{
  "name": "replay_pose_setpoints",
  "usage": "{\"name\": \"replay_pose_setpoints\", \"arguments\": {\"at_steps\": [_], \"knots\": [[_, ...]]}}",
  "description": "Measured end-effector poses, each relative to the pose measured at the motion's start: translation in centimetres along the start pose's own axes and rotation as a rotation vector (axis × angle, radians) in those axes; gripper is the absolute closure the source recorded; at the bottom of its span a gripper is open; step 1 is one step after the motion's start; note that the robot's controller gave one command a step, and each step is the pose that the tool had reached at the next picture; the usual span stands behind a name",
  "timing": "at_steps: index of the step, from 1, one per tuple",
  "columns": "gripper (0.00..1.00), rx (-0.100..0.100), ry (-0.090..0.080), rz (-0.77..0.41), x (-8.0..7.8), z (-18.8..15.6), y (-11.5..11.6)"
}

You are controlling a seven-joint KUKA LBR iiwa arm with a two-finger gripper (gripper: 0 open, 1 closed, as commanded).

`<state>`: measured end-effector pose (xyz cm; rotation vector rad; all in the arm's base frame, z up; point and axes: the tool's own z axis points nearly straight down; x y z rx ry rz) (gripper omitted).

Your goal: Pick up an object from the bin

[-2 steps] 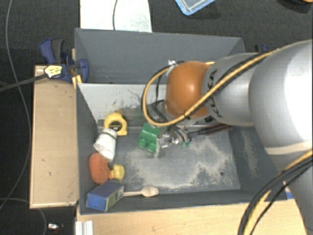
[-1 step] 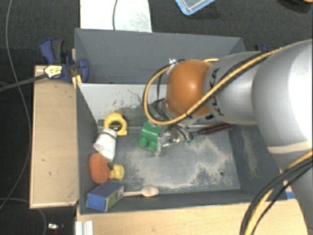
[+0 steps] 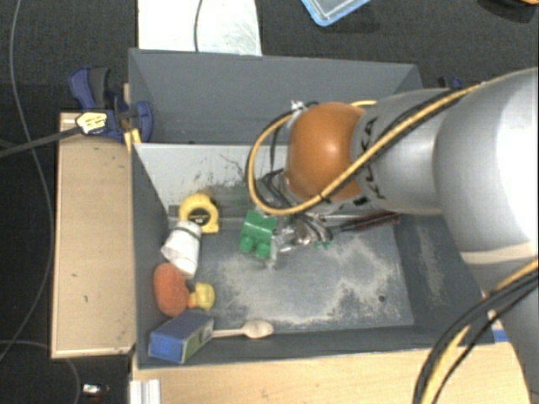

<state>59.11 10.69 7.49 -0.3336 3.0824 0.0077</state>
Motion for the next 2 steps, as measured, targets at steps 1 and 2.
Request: {"name": "replay_pose_setpoints", "arguments": {"at_steps": [1, 2], "knots": [[1.0, 0.0, -0.001, -0.029, -0.1, 0.2, 0.5], [1.0, -0.001, -0.004, -0.018, -0.1, 0.3, 2.1]]}}
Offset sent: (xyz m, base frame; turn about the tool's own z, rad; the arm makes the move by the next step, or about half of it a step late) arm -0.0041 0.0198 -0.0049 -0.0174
